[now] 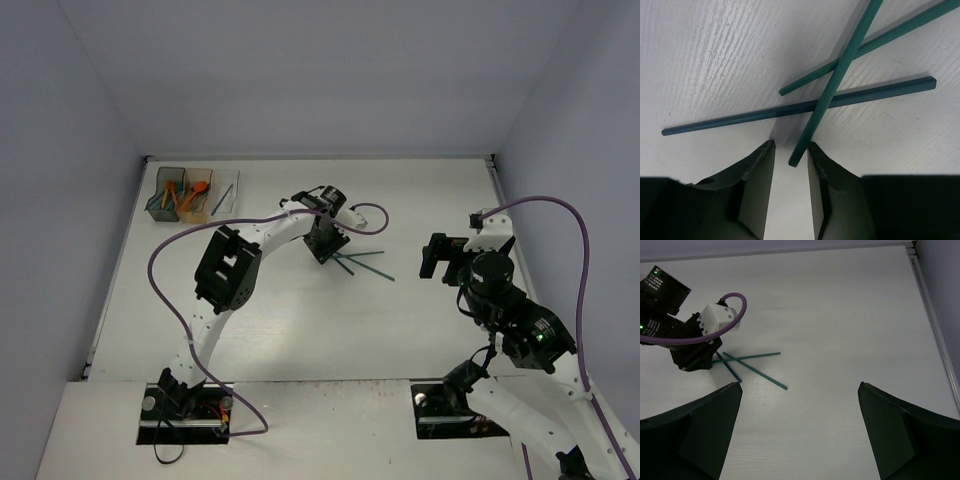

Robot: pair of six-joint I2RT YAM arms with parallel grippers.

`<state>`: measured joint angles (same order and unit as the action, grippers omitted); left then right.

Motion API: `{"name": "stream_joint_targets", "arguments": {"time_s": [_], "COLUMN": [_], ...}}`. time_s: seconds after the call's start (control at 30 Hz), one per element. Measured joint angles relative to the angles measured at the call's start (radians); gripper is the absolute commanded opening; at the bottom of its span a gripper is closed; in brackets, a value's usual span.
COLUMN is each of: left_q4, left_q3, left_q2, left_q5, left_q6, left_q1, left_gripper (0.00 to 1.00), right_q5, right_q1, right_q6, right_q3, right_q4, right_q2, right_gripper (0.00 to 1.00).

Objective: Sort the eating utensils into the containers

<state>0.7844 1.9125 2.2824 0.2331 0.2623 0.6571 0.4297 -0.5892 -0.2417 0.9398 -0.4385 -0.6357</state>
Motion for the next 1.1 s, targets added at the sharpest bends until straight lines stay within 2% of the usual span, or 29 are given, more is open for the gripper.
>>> {"name": "stream_joint_targets", "arguments": {"time_s": [0.23,0.5,0.7,0.87,1.1], "left_q4": [0.001,0.003,0.014,0.011,0.017], "left_q3": [0.000,-0.026,-0.068,-0.120,-0.194], "left_q2": [0.001,-0.024,-0.137,-0.291,-0.415], "left_q5": [0.006,-0.001,-0.032,-0.044,-0.132], "left_q6": [0.013,0.012,-0.035,-0.129,-0.242], "left_q1": [0.002,0.003,-0.009,-0.104,-0.351], "left_gripper": [0.01,0.00,0.00,0.00,0.00], "right_q5": [0.000,0.000,0.000,0.000,0.000], "right_q1": [0.000,0.000,0.000,0.000,0.000], "right_q6": [0.000,0.000,0.000,0.000,0.000], "right_q3": [0.000,0.000,0.000,0.000,0.000], "right_q4": [0.000,0.000,0.000,0.000,0.000], "right_q2": [-0.001,-0.001,-0.001,-0.001,-0.001], "right_gripper": [1.00,1.00,1.00,1.00,1.00]}}
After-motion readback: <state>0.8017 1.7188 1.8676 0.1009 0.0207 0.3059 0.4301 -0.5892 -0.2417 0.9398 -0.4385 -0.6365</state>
